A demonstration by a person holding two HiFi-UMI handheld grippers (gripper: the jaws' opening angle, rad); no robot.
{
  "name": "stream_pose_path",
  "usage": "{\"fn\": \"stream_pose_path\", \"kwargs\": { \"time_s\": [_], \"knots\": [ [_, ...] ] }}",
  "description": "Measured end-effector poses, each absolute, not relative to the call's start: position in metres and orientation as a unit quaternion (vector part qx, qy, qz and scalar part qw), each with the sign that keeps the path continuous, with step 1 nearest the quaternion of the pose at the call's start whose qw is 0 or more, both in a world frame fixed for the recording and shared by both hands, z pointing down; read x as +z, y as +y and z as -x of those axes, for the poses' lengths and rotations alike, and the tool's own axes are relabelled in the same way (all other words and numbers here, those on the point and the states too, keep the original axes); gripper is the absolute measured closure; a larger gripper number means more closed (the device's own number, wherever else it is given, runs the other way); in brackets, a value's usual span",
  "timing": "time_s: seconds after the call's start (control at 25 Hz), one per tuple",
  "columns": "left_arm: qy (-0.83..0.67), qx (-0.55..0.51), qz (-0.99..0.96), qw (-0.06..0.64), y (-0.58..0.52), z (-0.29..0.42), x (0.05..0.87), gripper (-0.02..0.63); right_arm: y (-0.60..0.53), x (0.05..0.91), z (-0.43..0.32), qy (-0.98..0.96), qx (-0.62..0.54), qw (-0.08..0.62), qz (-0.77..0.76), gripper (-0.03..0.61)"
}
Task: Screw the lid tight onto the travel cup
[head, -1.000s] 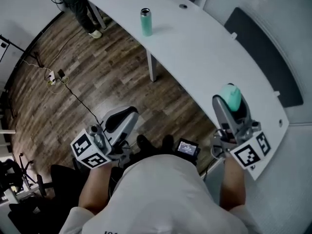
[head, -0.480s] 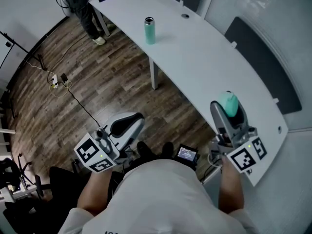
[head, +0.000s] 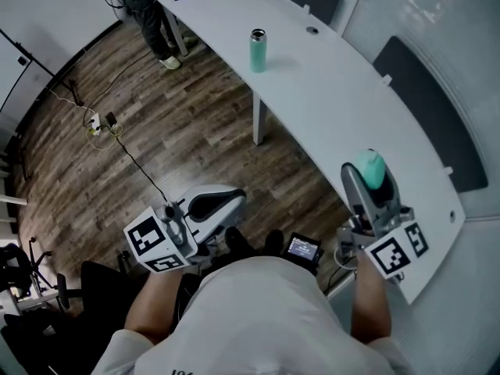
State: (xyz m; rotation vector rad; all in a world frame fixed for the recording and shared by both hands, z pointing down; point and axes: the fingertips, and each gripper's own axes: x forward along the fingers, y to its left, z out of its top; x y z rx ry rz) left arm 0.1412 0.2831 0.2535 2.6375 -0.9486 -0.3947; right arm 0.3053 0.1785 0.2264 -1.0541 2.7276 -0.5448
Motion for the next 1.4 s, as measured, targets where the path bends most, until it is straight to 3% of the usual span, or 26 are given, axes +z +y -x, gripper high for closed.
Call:
{"fn": "stream_pose_path", "kwargs": {
  "time_s": [0.68,1.4],
  "knots": [
    [-0.367,-0.165,-0.898,0.176,0.294,-0.051,0.271,0.589,0.191,0.232,-0.222,0.912,-0.169,0.063,0.369,0.258],
    [-0.403,-0.165,-0.879,0.195,0.247,-0.014,0.295,0.588,0.137,0.244,-0.172,0.922,-0.159,0.040,0.351,0.258]
  ]
}}
